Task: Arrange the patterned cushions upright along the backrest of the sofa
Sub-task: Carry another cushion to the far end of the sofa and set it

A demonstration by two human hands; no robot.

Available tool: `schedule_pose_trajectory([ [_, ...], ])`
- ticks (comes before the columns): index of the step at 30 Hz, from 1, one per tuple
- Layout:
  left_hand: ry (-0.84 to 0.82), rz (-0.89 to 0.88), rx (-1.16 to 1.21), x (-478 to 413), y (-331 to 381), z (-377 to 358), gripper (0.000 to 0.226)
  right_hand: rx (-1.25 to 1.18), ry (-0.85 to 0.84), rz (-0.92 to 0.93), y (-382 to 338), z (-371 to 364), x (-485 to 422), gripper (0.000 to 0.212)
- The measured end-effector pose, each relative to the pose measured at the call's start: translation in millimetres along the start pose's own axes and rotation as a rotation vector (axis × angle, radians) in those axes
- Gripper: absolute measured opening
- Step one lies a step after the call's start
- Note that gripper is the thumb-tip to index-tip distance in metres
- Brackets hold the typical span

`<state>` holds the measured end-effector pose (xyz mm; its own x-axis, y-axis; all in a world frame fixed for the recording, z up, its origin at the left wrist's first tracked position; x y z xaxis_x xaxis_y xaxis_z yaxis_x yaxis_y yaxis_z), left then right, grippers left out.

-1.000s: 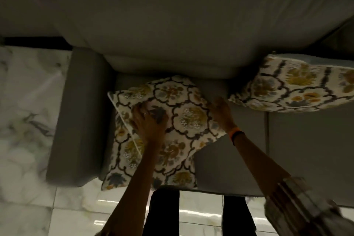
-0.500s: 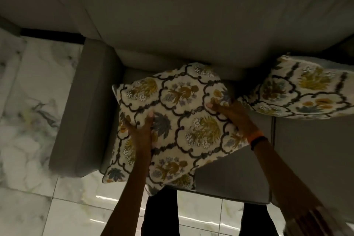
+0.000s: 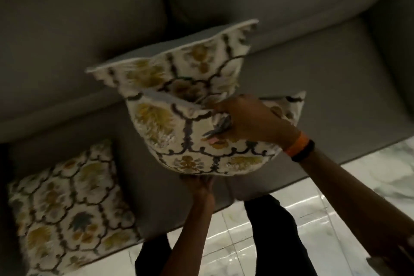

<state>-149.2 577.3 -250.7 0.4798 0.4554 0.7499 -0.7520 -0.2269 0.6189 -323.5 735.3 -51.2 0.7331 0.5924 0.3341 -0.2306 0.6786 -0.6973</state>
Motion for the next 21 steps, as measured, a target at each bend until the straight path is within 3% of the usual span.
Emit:
schedule_pose_trajectory([
  [2,-0.234,-0.052,0.371,20,23,-53,0.049,0.092,-0.010,0.017,34,35,16,0.065],
  [3,-0.267,-0.141,0.338,28,29,-77,0.042,0.117,-0.013,0.026,52,57,24,0.064],
  [5,-0.192,-0.449,-0.374,39,51,-135,0.052,0.176,-0.012,0.013,90,101,40,0.063],
  [6,-0.241,-0.384,-0.410,46,61,-163,0.049,0.199,0.002,0.005,109,125,47,0.061],
  [7,-0.236,-0.268,-0.308,45,65,-183,0.047,0.218,0.020,0.000,125,144,53,0.060],
  [9,-0.258,-0.331,-0.259,54,92,-238,0.087,0.274,0.061,-0.027,161,185,63,0.059],
  [11,-0.300,-0.406,-0.248,63,120,-288,0.108,0.333,0.078,-0.084,199,225,69,0.057],
  [18,-0.396,-0.734,-0.210,73,193,-439,0.123,0.476,0.170,-0.209,326,346,65,0.056],
  [21,-0.399,-0.845,-0.276,78,211,-491,0.109,0.489,0.292,-0.308,385,379,70,0.068],
])
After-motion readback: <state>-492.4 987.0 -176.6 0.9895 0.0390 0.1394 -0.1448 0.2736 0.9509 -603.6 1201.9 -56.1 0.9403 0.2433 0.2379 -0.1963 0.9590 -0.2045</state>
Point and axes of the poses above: each hand's wrist, its own x-axis away from the middle knuckle, its own z-axis out of the back of the hand, y = z × x, the point moved 3 cm from there along -x, towards the middle knuckle, and after that the axes turned 8 degrees about -x, right-handed, at the moved point
